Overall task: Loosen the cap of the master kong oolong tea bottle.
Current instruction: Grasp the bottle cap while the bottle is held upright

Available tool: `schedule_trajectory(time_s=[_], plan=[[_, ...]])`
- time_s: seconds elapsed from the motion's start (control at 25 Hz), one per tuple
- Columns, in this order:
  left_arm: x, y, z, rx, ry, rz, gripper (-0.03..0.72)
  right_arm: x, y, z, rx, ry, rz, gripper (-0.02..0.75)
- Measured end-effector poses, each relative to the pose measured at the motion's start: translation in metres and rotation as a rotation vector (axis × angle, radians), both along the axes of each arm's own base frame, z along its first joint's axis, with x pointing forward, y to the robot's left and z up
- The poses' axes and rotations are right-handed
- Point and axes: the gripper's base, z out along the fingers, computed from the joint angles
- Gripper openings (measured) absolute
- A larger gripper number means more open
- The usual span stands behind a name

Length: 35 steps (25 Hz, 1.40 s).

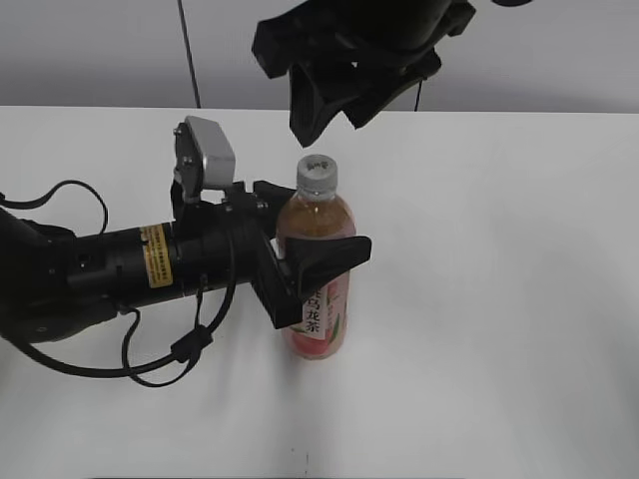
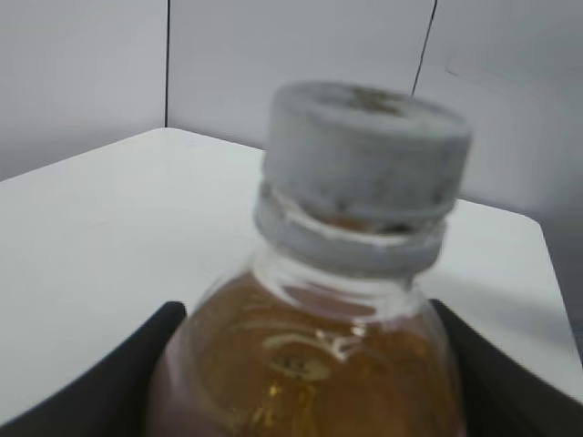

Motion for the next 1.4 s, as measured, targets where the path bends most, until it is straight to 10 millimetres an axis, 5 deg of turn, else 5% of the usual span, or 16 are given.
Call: schedule_trajectory(time_s=[1.4], plan=[[-0.003,-0.001,0.000,0.003,-0.008,-0.035,0.458,0.001,0.005,-0.032,-0.052,0.078,0.073,0.461]])
